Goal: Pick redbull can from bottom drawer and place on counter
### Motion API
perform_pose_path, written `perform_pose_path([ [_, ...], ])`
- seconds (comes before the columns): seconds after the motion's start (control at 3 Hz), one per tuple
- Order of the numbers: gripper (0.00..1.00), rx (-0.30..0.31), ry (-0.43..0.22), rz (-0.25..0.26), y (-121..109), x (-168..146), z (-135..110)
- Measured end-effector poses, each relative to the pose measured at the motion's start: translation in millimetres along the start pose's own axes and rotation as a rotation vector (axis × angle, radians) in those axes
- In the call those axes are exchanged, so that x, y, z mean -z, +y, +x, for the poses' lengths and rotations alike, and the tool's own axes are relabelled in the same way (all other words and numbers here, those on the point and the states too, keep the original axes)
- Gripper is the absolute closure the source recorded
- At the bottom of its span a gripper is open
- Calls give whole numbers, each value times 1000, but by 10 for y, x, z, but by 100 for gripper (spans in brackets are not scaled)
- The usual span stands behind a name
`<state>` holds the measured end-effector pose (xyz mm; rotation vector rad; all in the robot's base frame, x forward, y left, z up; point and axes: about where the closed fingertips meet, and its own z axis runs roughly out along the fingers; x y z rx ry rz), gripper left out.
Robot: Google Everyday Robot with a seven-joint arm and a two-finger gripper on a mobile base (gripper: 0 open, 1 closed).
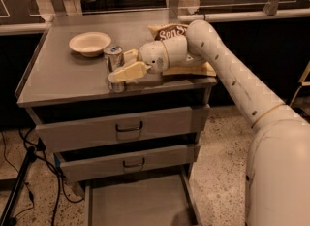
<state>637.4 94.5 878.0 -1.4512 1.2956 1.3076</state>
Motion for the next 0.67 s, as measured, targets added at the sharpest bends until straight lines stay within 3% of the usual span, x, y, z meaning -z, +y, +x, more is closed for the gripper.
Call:
perform_pose_path([
  [0.33,0,0,0,0,0,-1,0],
  [0.67,0,0,0,0,0,-1,0],
])
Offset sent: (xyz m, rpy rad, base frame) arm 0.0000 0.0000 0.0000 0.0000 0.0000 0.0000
